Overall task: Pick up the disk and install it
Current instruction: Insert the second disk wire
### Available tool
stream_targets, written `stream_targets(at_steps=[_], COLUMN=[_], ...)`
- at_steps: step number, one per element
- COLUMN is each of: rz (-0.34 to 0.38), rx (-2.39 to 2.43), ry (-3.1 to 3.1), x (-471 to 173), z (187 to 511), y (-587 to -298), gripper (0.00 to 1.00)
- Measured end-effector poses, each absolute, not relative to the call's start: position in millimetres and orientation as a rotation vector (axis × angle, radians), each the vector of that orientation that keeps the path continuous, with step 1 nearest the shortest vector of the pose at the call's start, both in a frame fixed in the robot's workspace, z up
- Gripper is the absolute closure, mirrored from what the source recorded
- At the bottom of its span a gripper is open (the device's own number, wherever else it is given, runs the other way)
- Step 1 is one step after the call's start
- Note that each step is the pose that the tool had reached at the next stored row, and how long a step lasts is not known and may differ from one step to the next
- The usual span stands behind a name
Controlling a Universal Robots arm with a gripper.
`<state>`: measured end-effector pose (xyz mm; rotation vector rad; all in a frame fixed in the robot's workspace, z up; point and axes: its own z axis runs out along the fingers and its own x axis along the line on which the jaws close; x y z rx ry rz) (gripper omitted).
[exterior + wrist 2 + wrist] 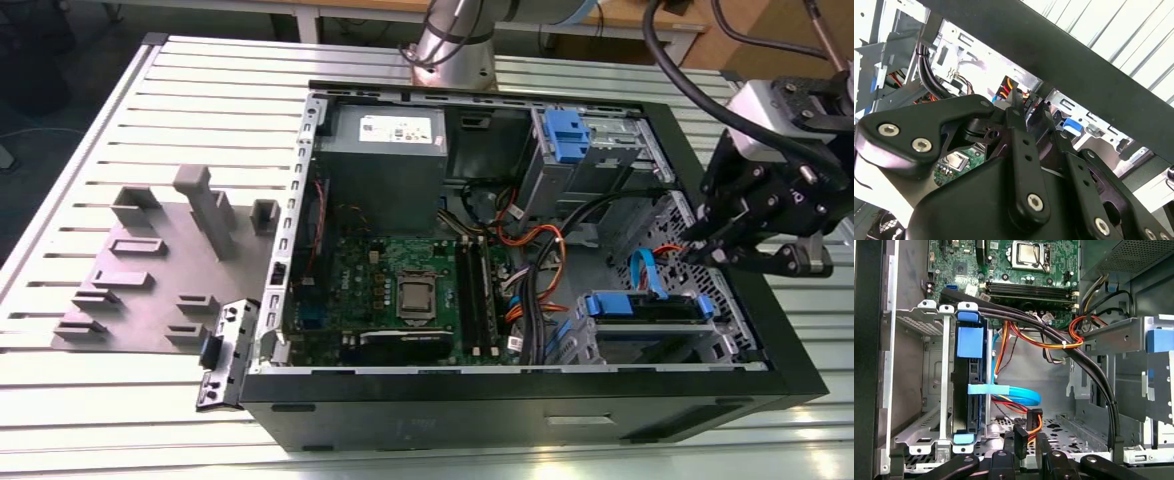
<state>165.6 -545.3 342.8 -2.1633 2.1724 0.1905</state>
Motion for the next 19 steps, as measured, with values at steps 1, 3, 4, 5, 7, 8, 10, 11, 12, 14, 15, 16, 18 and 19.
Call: stream_targets(at_steps=[1,3,4,5,7,8,10,11,12,14,15,16,18,19], rz=[0.189,0.186,0.186,0.186,0.186,0.186,0.186,0.186,0.185,0.185,0.185,0.185,0.185,0.185], rx=[-2.164,-2.166,-2.166,-2.166,-2.166,-2.166,-2.166,-2.166,-2.166,-2.166,-2.166,-2.166,-2.166,-2.166], ry=[2.173,2.175,2.175,2.175,2.175,2.175,2.175,2.175,2.175,2.175,2.175,2.176,2.176,2.176], x=[165.6,165.8,165.7,165.8,165.7,165.7,165.7,165.7,165.8,165.8,165.8,165.7,165.7,165.7], z=[342.1,340.7,340.5,340.5,340.5,340.5,340.5,340.5,340.5,340.5,340.5,340.5,340.5,340.5], y=[-545.2,-544.9,-544.9,-544.9,-544.9,-544.9,-544.9,-544.9,-544.9,-544.9,-544.9,-544.9,-544.9,-544.9], gripper=[0.69,0.69,0.69,0.69,0.69,0.69,0.69,0.69,0.71,0.83,0.83,0.83,0.84,0.84])
